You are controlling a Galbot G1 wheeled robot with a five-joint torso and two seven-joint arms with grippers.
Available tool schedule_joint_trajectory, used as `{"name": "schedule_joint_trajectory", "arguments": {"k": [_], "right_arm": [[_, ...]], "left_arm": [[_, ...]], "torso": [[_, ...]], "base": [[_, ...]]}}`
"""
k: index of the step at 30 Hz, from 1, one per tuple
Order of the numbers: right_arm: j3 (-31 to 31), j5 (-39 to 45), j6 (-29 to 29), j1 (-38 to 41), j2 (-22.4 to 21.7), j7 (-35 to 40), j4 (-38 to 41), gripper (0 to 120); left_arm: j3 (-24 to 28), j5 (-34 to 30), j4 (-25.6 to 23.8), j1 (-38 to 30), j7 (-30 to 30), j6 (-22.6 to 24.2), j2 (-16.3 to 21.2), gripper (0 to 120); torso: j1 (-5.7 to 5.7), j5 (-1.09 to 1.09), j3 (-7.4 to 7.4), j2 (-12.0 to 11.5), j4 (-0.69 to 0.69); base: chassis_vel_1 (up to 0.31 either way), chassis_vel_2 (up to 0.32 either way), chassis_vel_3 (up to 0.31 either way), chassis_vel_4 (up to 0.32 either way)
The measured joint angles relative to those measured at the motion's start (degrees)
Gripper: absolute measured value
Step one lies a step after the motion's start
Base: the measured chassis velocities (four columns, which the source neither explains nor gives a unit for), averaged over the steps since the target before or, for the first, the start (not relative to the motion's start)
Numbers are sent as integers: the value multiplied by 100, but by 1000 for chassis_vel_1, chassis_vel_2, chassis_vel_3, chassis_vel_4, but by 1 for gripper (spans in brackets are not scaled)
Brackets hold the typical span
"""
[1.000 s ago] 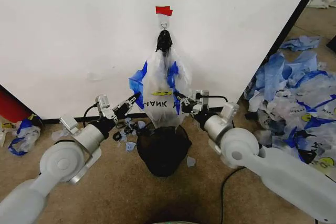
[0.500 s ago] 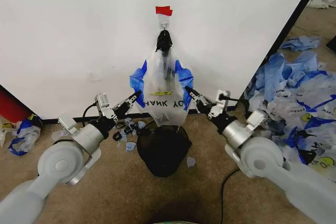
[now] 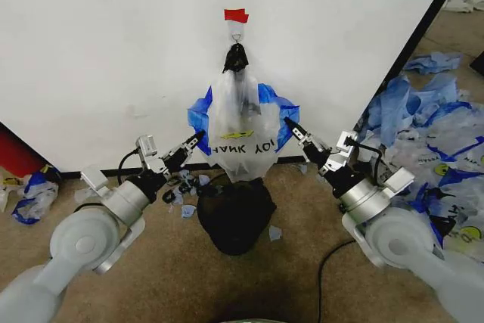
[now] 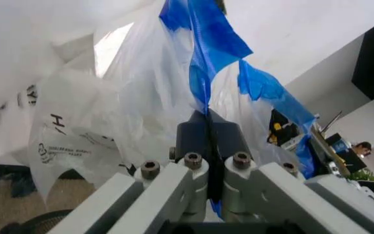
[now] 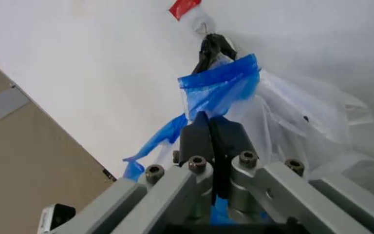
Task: Pick up the garbage bag from the wall and place it over the trash bin.
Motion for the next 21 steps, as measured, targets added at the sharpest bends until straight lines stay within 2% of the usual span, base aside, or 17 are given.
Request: {"name": "schedule_joint_trajectory", "arguments": {"k": [8,13,21], "right_arm": [[303,46,103,-272,-29,-23,176,0],[745,-5,228,-899,25,-156,310,0],[1224,-182,400,-1676,138,-313,446,0]], "left_arm": [[-494,123,-341,459,-3,-4,-58,0],[-937,280,-662,789,-12,-4,-126,0],[-1218,440,-899,1033,-43,-4,-256,0]], "torso": [[0,0,0,0,1],[0,1,0,0,-1],[0,0,0,0,-1]], "base": [[0,0,0,0],[0,0,0,0],[0,0,0,0]]}}
